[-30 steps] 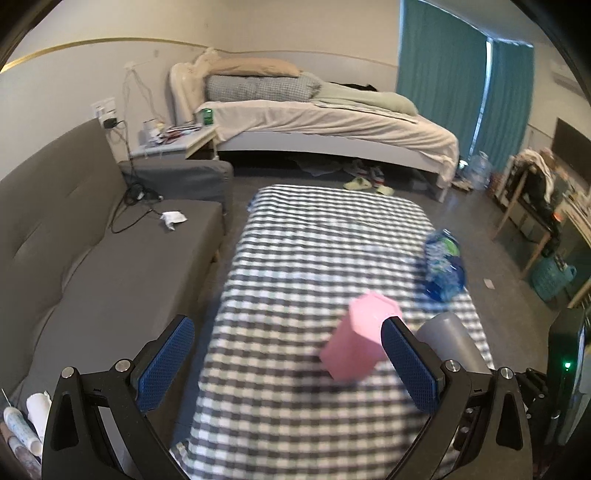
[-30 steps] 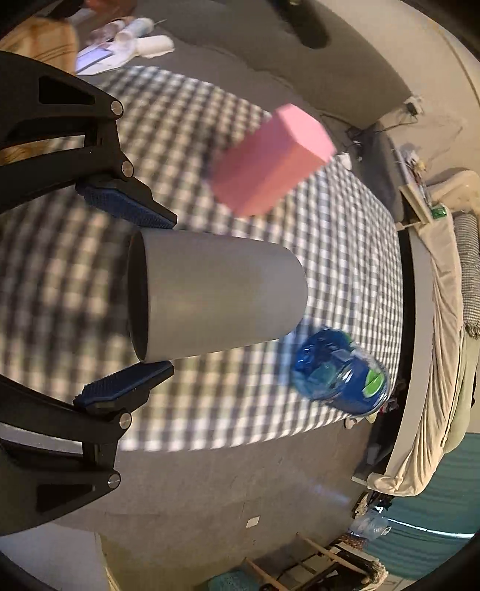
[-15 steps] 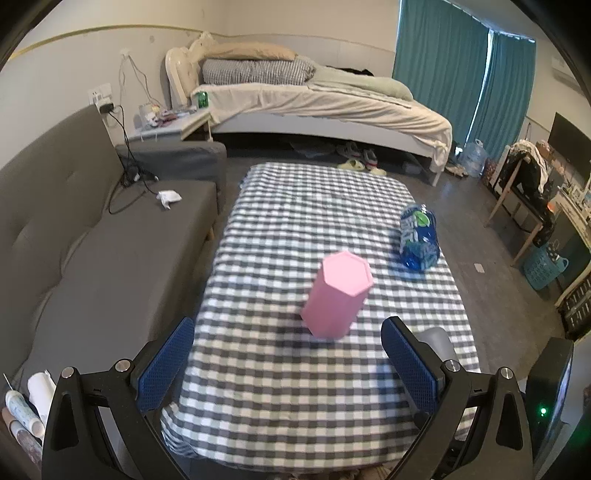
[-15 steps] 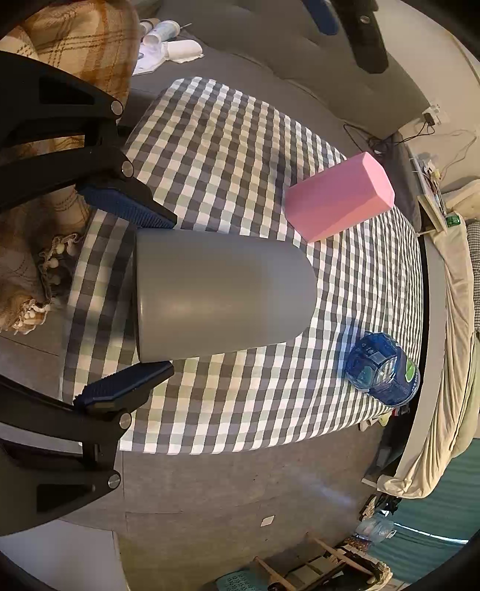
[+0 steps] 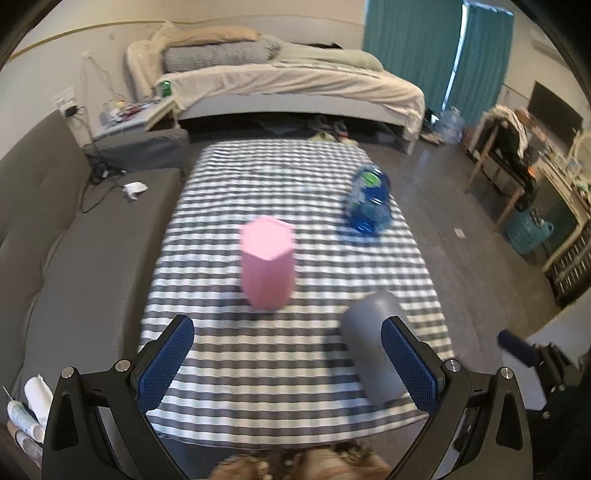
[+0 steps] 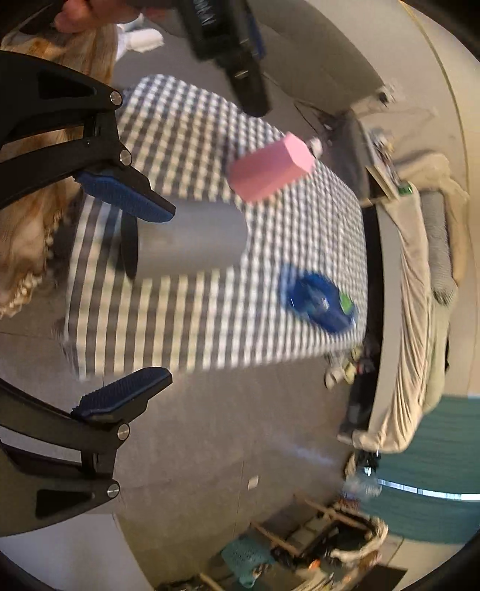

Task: Flip cup upside down
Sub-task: 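Grasp the grey cup with the left tool while the right tool releases it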

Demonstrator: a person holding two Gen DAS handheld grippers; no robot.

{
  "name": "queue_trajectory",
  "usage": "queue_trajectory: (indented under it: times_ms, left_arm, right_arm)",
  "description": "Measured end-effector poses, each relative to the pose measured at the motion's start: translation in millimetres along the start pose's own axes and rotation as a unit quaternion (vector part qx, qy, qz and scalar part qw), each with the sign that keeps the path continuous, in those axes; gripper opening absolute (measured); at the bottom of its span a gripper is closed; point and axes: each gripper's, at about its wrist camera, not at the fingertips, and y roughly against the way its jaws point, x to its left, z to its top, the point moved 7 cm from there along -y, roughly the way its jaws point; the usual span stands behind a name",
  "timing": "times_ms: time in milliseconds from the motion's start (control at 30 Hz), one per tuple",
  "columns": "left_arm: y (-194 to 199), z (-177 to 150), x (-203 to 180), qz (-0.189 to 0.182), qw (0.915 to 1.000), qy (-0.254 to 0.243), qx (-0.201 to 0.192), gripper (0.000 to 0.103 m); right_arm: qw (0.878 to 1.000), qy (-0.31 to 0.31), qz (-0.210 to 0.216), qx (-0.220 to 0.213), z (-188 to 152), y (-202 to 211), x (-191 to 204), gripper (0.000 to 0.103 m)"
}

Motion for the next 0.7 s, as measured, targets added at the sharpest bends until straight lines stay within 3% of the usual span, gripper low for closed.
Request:
queue_trajectory:
  times_ms: [233,500,700]
  left_arm:
    - [-29,-4,-32,-0.002,0.9995,0.013,0.029,0.103]
    - [-76,-17,-52,-0.011,0.9955,0.026,0.091,0.103]
    - [-100,-22,-66,-0.041,0.9915,0.036,0.118,0.103]
  right_arm:
    - [0.999,-0.014,-0.041,-0.025,10,6,-39,0.081]
    - [0.997,-0.036,-0.056,-0.023,11,-9,-62,0.081]
    - [0.997,-0.047,-0.059,-0.014,10,-23,-74,0.081]
